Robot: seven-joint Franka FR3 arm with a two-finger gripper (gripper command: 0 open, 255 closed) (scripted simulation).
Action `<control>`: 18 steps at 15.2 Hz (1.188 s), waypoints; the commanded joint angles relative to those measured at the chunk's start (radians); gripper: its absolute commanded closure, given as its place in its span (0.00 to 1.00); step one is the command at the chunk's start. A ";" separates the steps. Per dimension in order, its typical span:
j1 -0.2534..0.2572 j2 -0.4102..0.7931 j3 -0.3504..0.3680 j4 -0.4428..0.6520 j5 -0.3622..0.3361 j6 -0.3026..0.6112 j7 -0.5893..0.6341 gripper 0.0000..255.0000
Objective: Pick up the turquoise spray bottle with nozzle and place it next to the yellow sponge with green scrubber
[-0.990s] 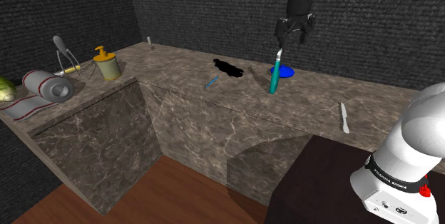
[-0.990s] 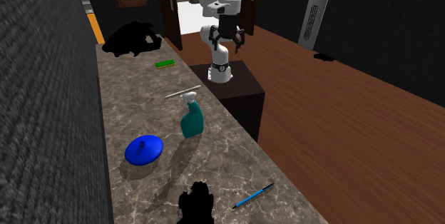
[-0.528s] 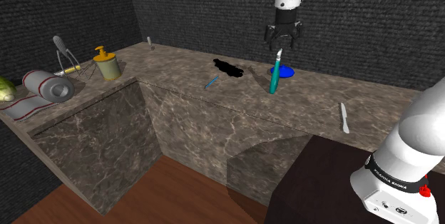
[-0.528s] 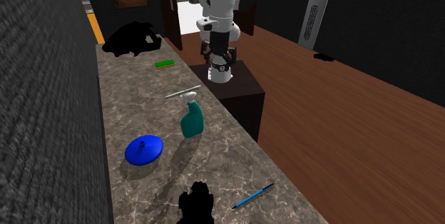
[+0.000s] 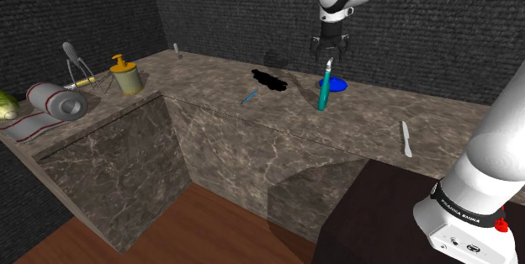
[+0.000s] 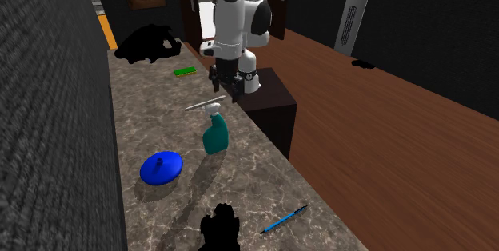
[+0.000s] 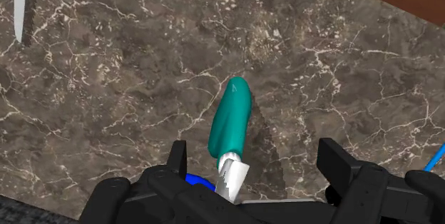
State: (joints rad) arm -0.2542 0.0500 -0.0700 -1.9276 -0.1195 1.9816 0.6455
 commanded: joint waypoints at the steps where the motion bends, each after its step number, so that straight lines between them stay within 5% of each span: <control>1: -0.013 0.050 -0.014 0.037 -0.003 0.012 0.035 0.00; 9: -0.019 0.081 -0.019 -0.026 -0.005 0.107 0.036 0.00; 17: -0.019 0.081 -0.019 -0.026 -0.005 0.107 0.036 0.00; 18: -0.019 0.081 -0.019 -0.026 -0.005 0.107 0.036 1.00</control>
State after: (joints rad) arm -0.2734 0.1314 -0.0893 -1.9531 -0.1243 2.0883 0.6817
